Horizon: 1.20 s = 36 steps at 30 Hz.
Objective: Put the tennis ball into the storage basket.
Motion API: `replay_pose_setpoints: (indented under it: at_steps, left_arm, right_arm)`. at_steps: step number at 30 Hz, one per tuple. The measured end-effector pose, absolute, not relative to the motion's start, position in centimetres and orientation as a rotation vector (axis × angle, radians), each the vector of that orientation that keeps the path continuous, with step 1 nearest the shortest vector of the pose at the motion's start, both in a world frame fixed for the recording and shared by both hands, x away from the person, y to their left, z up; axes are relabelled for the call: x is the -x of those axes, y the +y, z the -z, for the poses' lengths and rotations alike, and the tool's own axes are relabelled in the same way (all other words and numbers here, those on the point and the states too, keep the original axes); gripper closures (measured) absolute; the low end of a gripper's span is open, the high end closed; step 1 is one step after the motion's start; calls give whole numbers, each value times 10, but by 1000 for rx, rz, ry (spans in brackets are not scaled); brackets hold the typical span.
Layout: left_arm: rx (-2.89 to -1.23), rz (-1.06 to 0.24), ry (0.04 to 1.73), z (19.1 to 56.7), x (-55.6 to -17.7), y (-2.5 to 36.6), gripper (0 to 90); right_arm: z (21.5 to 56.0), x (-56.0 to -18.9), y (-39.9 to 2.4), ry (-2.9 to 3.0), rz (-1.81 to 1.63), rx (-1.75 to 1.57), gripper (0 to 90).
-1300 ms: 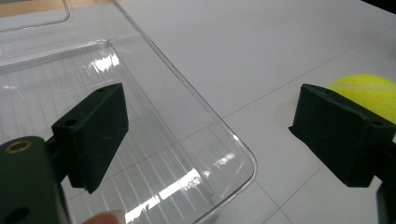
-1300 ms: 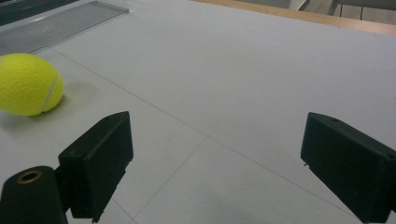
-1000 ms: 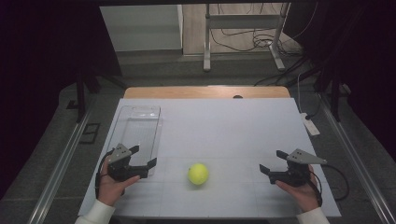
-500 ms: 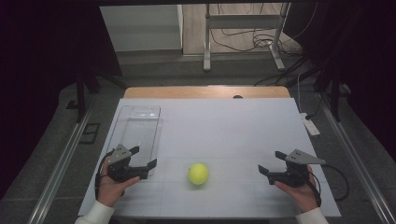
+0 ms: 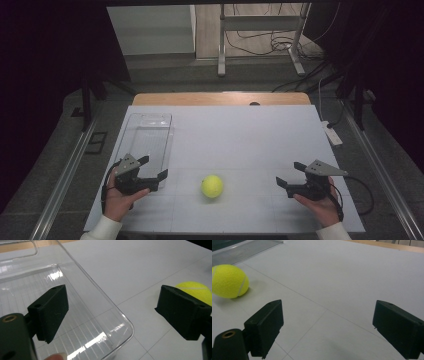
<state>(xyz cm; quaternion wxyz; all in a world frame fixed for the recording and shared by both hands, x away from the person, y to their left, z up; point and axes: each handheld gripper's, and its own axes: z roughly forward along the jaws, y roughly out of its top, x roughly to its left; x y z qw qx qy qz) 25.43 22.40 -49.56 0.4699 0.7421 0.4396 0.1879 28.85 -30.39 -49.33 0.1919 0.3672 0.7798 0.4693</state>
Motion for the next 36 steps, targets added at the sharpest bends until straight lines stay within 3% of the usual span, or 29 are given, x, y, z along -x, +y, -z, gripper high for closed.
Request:
replay_pose_setpoints:
  at_steps: [36]
  left_arm:
    - [-1877, -389, 1030, 479, -262, 202, 118]
  right_arm:
    - [496, -290, -303, 2200, -1303, -1017, 109]
